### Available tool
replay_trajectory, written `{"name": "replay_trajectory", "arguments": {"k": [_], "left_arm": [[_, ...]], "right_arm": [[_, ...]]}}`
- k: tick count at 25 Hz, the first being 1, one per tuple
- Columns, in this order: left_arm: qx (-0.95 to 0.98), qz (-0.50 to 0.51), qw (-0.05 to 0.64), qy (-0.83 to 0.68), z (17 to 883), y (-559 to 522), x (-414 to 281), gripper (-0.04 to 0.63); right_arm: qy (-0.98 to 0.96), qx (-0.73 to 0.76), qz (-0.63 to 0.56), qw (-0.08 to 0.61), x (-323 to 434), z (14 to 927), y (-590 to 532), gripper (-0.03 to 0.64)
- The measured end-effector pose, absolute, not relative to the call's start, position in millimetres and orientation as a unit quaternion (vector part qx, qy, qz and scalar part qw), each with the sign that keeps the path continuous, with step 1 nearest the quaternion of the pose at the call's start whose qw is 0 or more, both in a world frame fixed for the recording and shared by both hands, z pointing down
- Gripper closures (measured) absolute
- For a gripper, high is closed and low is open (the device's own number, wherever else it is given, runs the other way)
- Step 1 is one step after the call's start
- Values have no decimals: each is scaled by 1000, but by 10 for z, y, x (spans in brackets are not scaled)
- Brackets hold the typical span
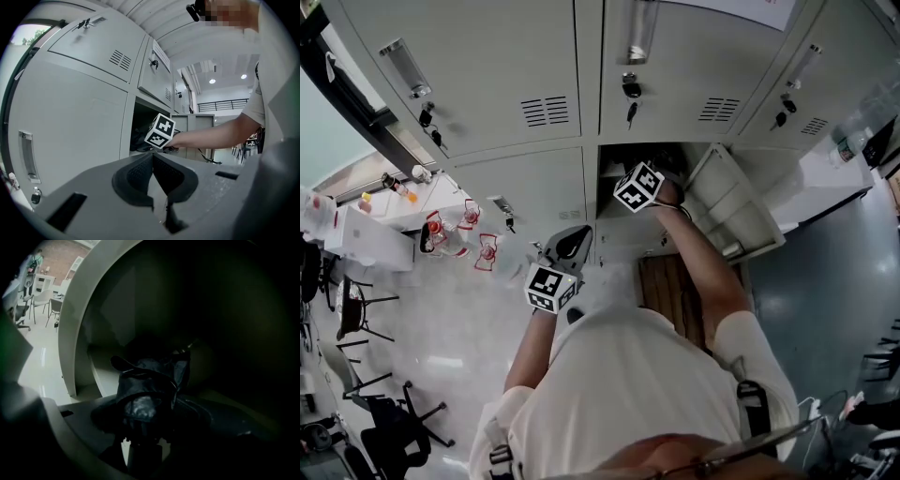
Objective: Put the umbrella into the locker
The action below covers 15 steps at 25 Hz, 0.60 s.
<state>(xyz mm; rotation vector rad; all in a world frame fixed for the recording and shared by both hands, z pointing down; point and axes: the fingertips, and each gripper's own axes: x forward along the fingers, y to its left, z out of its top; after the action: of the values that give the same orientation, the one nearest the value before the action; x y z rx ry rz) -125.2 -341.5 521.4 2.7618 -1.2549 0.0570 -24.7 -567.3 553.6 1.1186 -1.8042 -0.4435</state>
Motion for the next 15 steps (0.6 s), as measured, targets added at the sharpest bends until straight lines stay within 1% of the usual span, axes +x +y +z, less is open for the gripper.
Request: {"name": "replay_trajectory", "arguments": {"k": [2, 5, 11, 15], "left_arm": [[907, 20, 58, -416, 5237, -3386, -1275, 592], [906, 21, 65, -418, 5275, -3360, -1293, 592], [910, 17, 64, -409, 5275, -3297, -1192, 592], [913, 19, 63, -402, 5271, -3266, -1126, 592]], "right_arm": [[-728, 468, -188, 464, -224, 5511, -5690, 313], [-724, 488, -195, 446, -192, 5353, -5713, 313], [-719, 483, -217, 451, -151, 5333, -5540, 310], [-723, 489, -218, 437, -105, 5297, -5372, 310]]}}
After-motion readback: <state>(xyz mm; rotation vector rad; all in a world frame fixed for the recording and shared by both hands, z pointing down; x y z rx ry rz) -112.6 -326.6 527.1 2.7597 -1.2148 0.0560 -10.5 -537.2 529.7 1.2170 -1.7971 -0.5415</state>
